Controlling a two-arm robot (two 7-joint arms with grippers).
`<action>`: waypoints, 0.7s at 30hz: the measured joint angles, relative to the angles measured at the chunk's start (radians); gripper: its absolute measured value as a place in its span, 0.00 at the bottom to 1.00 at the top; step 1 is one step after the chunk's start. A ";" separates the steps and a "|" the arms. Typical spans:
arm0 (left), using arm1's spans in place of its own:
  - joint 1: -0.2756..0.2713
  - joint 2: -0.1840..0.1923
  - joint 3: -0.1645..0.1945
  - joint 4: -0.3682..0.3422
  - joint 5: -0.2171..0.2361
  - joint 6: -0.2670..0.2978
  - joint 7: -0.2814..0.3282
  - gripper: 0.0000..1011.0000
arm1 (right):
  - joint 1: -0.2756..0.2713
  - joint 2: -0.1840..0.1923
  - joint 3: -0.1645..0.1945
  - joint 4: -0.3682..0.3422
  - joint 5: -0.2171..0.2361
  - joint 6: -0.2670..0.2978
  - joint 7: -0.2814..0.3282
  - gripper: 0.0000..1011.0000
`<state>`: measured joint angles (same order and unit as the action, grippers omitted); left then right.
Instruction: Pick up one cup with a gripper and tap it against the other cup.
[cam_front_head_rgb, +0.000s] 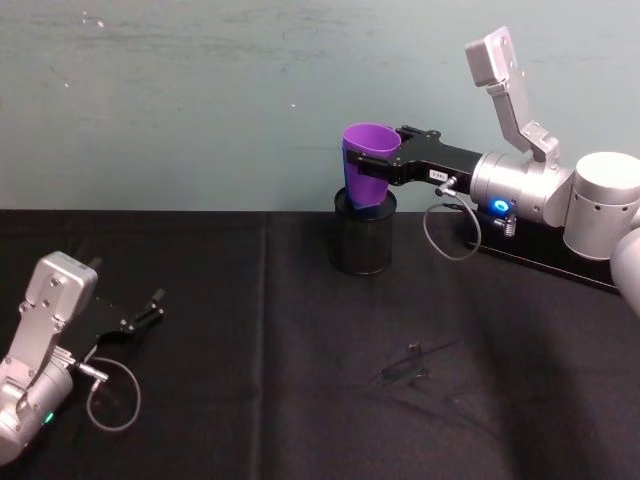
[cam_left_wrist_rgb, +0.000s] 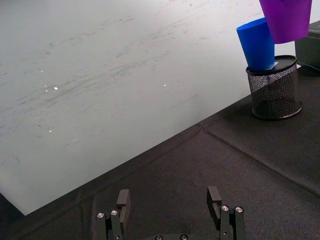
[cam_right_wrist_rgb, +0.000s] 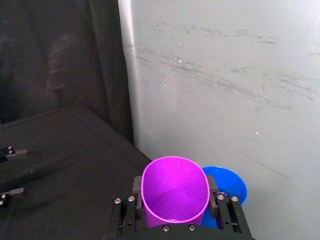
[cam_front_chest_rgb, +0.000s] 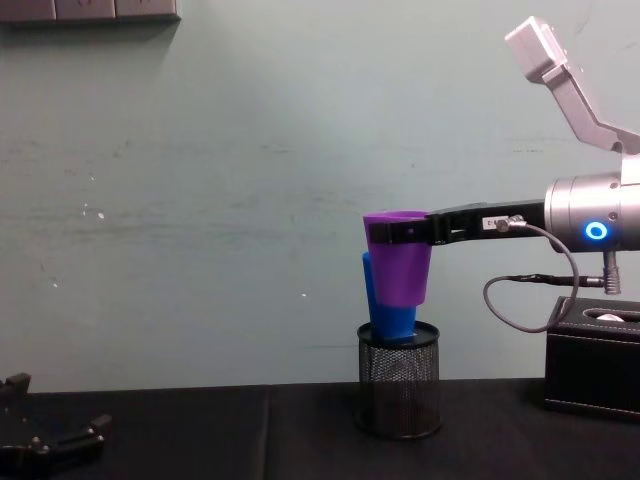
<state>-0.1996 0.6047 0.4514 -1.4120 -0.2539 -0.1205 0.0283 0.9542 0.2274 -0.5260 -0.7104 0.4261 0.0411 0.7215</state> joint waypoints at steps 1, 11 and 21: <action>0.000 0.000 0.000 0.000 0.000 0.000 0.000 0.99 | 0.000 0.000 0.000 0.000 0.000 0.000 0.000 0.72; 0.000 0.000 0.000 0.000 0.000 0.000 0.000 0.99 | 0.009 -0.014 0.014 0.023 -0.015 -0.004 0.004 0.72; 0.000 0.000 0.000 0.000 0.000 0.000 0.000 0.99 | 0.013 -0.024 0.024 0.037 -0.030 -0.003 0.002 0.72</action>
<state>-0.1995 0.6047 0.4514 -1.4120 -0.2539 -0.1206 0.0283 0.9673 0.2039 -0.5018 -0.6739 0.3965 0.0379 0.7234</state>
